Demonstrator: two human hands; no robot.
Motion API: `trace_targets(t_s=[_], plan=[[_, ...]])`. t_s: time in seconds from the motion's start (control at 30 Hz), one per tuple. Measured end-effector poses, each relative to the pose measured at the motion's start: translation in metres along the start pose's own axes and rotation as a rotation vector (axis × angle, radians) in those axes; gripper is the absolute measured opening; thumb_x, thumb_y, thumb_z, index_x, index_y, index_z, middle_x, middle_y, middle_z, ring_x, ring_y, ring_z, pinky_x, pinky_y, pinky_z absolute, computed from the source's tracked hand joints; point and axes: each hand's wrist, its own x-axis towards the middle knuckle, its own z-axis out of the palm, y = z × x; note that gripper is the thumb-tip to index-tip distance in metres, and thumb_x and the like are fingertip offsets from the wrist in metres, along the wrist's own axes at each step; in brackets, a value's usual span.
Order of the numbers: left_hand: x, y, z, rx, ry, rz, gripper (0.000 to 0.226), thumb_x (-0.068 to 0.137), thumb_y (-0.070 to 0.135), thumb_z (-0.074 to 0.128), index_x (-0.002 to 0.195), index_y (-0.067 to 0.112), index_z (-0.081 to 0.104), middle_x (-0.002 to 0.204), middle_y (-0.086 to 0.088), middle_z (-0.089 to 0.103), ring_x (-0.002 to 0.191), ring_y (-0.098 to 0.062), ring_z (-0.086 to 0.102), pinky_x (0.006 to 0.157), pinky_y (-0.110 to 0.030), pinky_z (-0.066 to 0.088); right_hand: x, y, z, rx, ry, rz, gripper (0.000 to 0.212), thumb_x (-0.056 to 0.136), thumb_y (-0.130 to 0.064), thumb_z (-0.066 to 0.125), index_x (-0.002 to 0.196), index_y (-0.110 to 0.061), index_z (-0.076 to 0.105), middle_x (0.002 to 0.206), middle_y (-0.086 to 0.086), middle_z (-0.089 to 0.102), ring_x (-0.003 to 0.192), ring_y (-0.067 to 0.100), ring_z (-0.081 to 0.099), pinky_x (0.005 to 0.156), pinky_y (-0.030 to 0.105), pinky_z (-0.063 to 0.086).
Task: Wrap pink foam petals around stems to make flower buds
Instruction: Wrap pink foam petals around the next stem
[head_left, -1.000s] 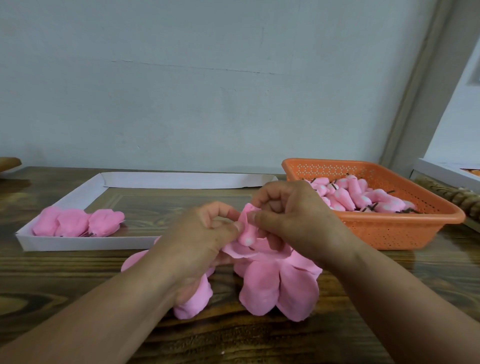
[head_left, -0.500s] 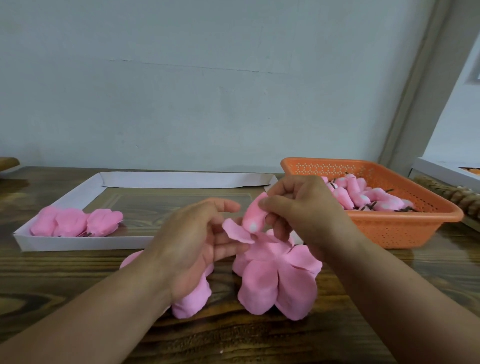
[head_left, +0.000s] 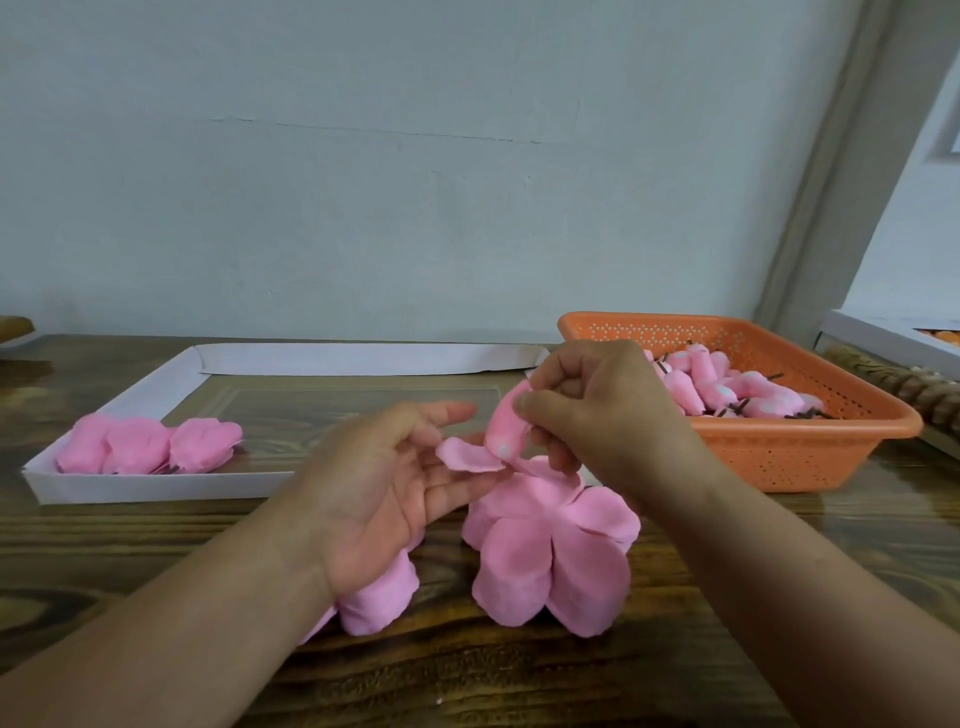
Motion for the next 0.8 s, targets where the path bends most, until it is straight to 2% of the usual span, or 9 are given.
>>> trace_targets(t_s=[0.13, 0.2, 0.27, 0.37, 0.47, 0.57, 0.67, 0.8], plan=[[-0.001, 0.0, 0.001, -0.017, -0.008, -0.037, 0.046, 0.079, -0.015, 0.021, 0.112, -0.009, 0.054, 0.096, -0.031, 0.069, 0.08, -0.033, 0.072, 0.062, -0.031, 0.06, -0.002, -0.001, 0.005, -0.254, 0.002, -0.095, 0.017, 0.078, -0.003, 0.062, 0.063, -0.008, 0.057, 0.054, 0.01, 0.06, 0.04, 0.011, 0.047, 0.044, 0.023, 0.04], [-0.001, -0.003, 0.0, 0.055, -0.01, -0.022, 0.047, 0.079, -0.021, 0.022, 0.108, -0.011, 0.058, 0.1, -0.027, 0.07, 0.086, -0.029, 0.072, 0.068, -0.027, 0.06, -0.003, -0.003, 0.006, -0.206, -0.007, -0.078, 0.02, 0.08, -0.002, 0.061, 0.062, -0.009, 0.056, 0.053, 0.013, 0.061, 0.035, 0.01, 0.049, 0.039, 0.02, 0.038], [-0.001, -0.006, 0.0, 0.134, 0.012, 0.028, 0.037, 0.085, -0.021, 0.034, 0.105, -0.009, 0.063, 0.101, -0.022, 0.071, 0.086, -0.023, 0.072, 0.069, -0.023, 0.059, -0.003, -0.003, 0.005, -0.115, -0.003, -0.042, 0.023, 0.081, 0.002, 0.06, 0.061, -0.01, 0.054, 0.051, 0.017, 0.061, 0.032, 0.012, 0.049, 0.037, 0.021, 0.039], [-0.003, -0.01, 0.003, 0.221, 0.095, 0.129, 0.021, 0.085, -0.012, 0.053, 0.098, -0.003, 0.066, 0.086, -0.014, 0.074, 0.072, -0.017, 0.072, 0.062, -0.02, 0.057, -0.004, -0.005, 0.006, -0.008, -0.012, 0.0, 0.023, 0.082, 0.003, 0.061, 0.062, -0.007, 0.055, 0.047, 0.011, 0.058, 0.031, 0.014, 0.047, 0.035, 0.021, 0.039], [-0.002, -0.013, 0.005, 0.311, 0.213, 0.236, 0.019, 0.082, -0.005, 0.062, 0.097, 0.007, 0.063, 0.069, -0.009, 0.072, 0.058, -0.012, 0.068, 0.053, -0.019, 0.053, -0.006, -0.007, 0.008, 0.049, -0.023, 0.007, 0.018, 0.082, 0.002, 0.062, 0.065, -0.002, 0.056, 0.044, 0.007, 0.057, 0.03, 0.014, 0.046, 0.034, 0.02, 0.037], [0.0, -0.015, 0.004, 0.457, 0.302, 0.343, 0.023, 0.084, 0.002, 0.066, 0.097, 0.015, 0.053, 0.062, -0.006, 0.071, 0.054, -0.011, 0.066, 0.05, -0.02, 0.052, -0.008, -0.009, 0.008, 0.117, -0.019, 0.017, 0.016, 0.081, 0.003, 0.061, 0.066, 0.001, 0.056, 0.041, 0.005, 0.056, 0.029, 0.013, 0.045, 0.034, 0.018, 0.036], [-0.002, -0.016, 0.004, 0.569, 0.275, 0.435, 0.014, 0.086, 0.003, 0.063, 0.089, 0.016, 0.06, 0.064, -0.005, 0.071, 0.055, -0.01, 0.066, 0.05, -0.018, 0.051, -0.008, -0.01, 0.008, 0.162, -0.03, 0.034, 0.019, 0.081, 0.004, 0.06, 0.063, -0.002, 0.055, 0.042, 0.006, 0.056, 0.029, 0.013, 0.045, 0.034, 0.019, 0.036], [-0.007, -0.018, 0.006, 0.661, 0.203, 0.467, 0.027, 0.085, 0.006, 0.064, 0.087, 0.033, 0.069, 0.073, 0.004, 0.074, 0.059, -0.005, 0.066, 0.054, -0.014, 0.05, -0.008, -0.009, 0.008, 0.167, -0.061, 0.058, 0.023, 0.083, 0.004, 0.058, 0.061, -0.003, 0.057, 0.044, 0.008, 0.056, 0.03, 0.015, 0.046, 0.035, 0.02, 0.036]])
